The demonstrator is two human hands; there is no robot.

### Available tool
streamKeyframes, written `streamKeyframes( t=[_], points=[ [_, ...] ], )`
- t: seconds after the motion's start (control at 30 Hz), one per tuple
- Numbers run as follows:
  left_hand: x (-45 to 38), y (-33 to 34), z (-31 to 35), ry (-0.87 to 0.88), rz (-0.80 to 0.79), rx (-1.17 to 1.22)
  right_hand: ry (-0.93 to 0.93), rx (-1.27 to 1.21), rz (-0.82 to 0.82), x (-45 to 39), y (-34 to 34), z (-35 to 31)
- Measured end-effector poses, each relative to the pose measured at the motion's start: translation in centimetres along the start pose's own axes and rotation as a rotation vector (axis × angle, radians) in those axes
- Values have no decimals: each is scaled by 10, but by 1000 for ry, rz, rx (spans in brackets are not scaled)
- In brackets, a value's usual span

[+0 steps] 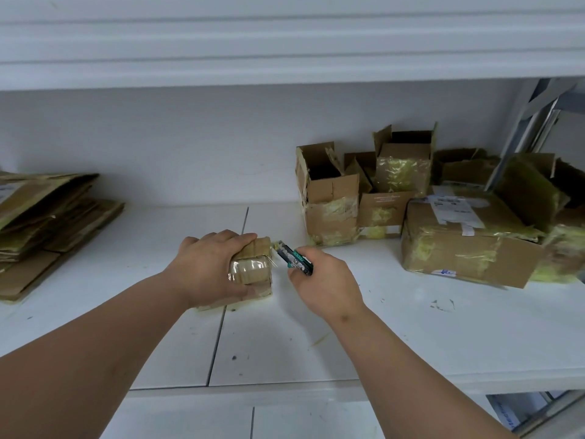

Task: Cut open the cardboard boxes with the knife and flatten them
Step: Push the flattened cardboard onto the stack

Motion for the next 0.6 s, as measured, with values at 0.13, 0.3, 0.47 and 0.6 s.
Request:
streamKeyframes(
  t=[0.13,0.3,0.47,0.6],
  points=[
    [0,0,1,5,-24,-55,0,2,-2,0,0,2],
    [-2,-2,0,-1,-50,-71,-19,40,3,-4,-1,1],
    [-3,-2,0,4,-64,-91,-87,119,17,-4,0,-4],
    [-6,-3,0,-6,-64,-109,-131,139,28,3,1,-3]
  ],
)
Point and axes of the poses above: each hand's wrist, its own x-axis away from the middle knuckle, its own y-axis out of the palm, z = x × y, the point moved 1 cm from there along -x, towards the middle knuckle, and after that the axes turned 9 degrees about z, right-handed, at the moved point
